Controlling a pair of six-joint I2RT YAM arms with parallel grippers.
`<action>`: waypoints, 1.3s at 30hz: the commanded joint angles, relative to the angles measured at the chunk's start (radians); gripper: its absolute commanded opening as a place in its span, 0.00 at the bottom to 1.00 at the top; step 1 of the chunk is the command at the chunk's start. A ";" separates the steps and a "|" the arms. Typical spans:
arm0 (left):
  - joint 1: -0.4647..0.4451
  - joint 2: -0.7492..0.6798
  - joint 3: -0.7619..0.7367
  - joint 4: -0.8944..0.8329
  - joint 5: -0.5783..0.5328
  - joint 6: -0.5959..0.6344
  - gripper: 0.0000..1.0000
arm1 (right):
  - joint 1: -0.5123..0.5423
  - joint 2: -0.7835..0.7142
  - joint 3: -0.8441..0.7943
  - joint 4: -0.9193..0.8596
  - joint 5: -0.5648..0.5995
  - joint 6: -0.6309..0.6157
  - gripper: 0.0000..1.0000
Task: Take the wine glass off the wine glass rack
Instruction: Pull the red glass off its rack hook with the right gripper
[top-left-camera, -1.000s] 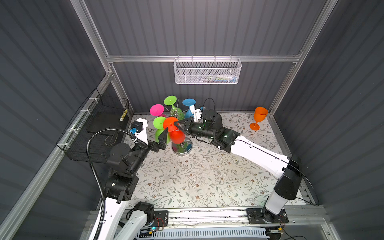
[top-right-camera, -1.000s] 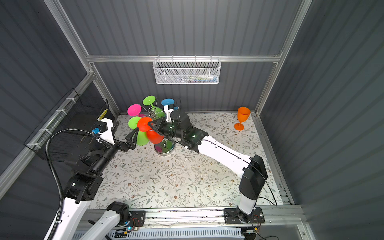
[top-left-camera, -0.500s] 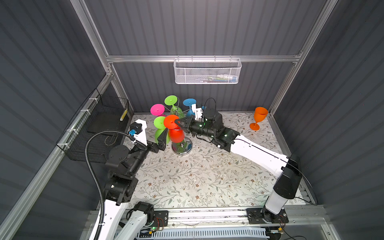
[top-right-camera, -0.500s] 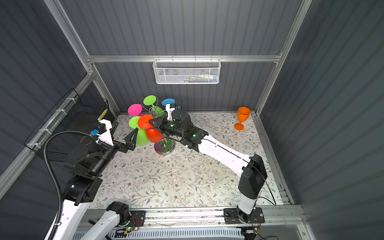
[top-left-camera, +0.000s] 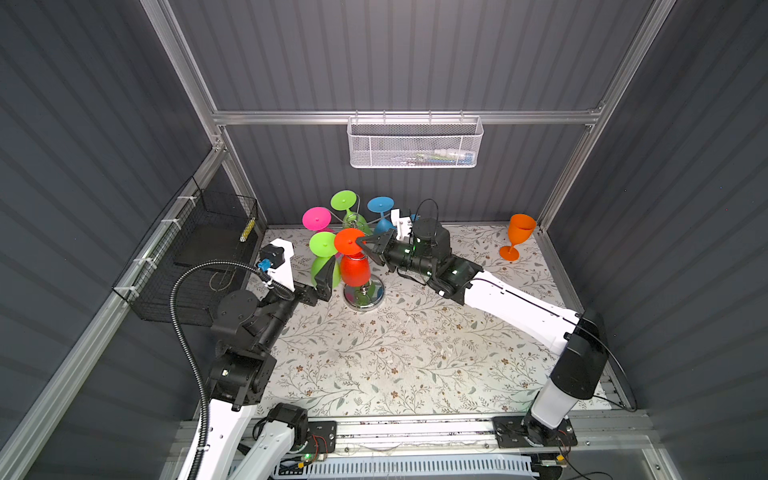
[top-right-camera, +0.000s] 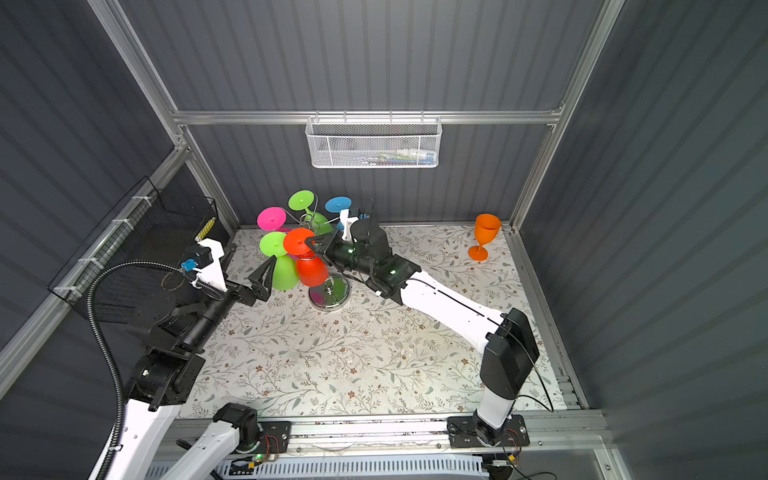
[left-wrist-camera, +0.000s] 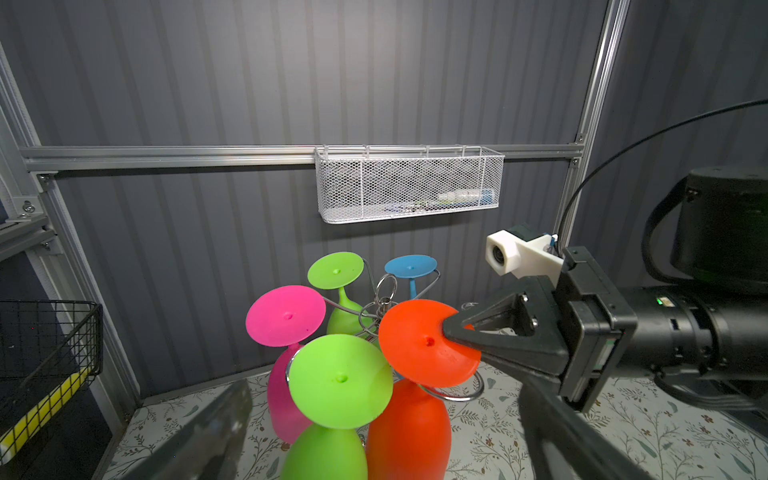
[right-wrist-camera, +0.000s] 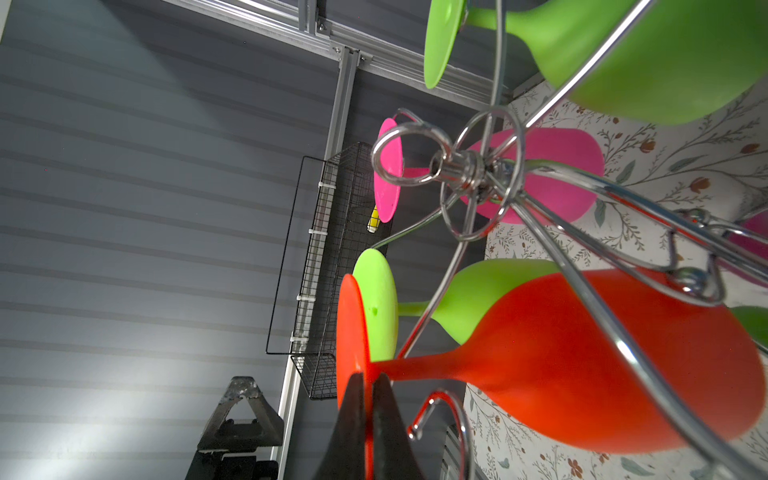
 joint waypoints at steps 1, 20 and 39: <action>0.008 -0.010 -0.014 0.030 0.017 0.018 1.00 | -0.025 -0.040 -0.005 0.050 0.062 -0.020 0.03; 0.008 -0.003 -0.014 0.030 0.019 0.019 1.00 | -0.040 -0.013 0.041 0.038 0.080 -0.026 0.03; 0.008 -0.001 -0.012 0.028 0.021 0.015 1.00 | -0.038 -0.015 0.116 -0.143 0.150 0.043 0.00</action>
